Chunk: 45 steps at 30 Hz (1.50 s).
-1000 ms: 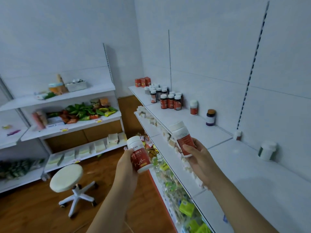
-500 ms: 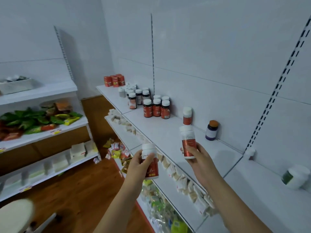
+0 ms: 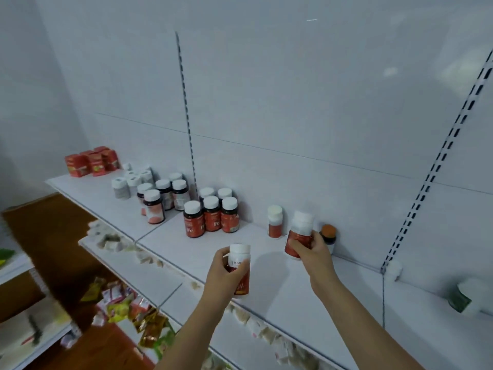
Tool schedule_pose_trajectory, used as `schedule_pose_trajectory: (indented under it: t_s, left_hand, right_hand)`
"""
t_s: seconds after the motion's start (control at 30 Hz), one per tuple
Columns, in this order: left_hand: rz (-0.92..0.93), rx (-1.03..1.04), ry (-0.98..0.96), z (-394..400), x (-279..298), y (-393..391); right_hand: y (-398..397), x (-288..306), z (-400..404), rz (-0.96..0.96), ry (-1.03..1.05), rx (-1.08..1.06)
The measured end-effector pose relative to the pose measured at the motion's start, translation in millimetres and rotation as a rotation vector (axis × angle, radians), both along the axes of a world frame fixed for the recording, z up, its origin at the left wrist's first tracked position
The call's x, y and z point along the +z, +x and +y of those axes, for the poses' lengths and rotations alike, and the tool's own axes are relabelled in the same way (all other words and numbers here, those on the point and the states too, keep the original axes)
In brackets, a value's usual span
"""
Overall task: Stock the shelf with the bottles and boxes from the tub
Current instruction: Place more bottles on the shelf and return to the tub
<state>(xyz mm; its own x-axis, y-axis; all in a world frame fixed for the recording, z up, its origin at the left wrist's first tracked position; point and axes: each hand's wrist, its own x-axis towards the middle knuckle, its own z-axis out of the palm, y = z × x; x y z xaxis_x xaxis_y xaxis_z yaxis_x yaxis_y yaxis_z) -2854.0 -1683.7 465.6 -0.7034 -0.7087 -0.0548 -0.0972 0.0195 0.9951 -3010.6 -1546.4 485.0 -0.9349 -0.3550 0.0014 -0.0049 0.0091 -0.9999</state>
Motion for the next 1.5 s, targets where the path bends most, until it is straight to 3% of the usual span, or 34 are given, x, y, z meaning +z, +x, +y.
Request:
schedule_pose_trajectory:
  t_s: [0.2,0.37,0.47,0.63,0.77,1.07,1.27,1.5]
  left_hand:
    - [-0.022,-0.131,-0.126,-41,-13,-69]
    - [-0.023,-0.276,-0.273,-65,-23,-120]
    - [-0.040,-0.343,-0.333,-77,-40,-140]
    - [-0.148,-0.392,-0.720,-88,-80,-156]
    - [-0.201,-0.414,-0.991,-89,-101,-165]
    - [-0.292,-0.443,-1.056,-90,-107,-153]
    - [-0.314,-0.555,-1.058,-86,-110,-93]
    - [-0.099,-0.735,-0.933,-67,-99,1]
  right_hand:
    - [-47,-14,-37,0.130,0.125,-0.116]
    - [-83,-42,-66,0.380,0.260,-0.284]
    - [-86,-78,-81,0.358,0.379,-0.287]
    - [-88,-108,-93,0.508,0.819,-0.383]
    - [-92,-114,-98,0.536,0.980,-0.373]
    - [-57,-110,-77,0.367,0.789,-0.258]
    - [6,-82,-55,0.238,0.698,-0.347]
    - [101,-37,-36,0.342,0.630,-0.514]
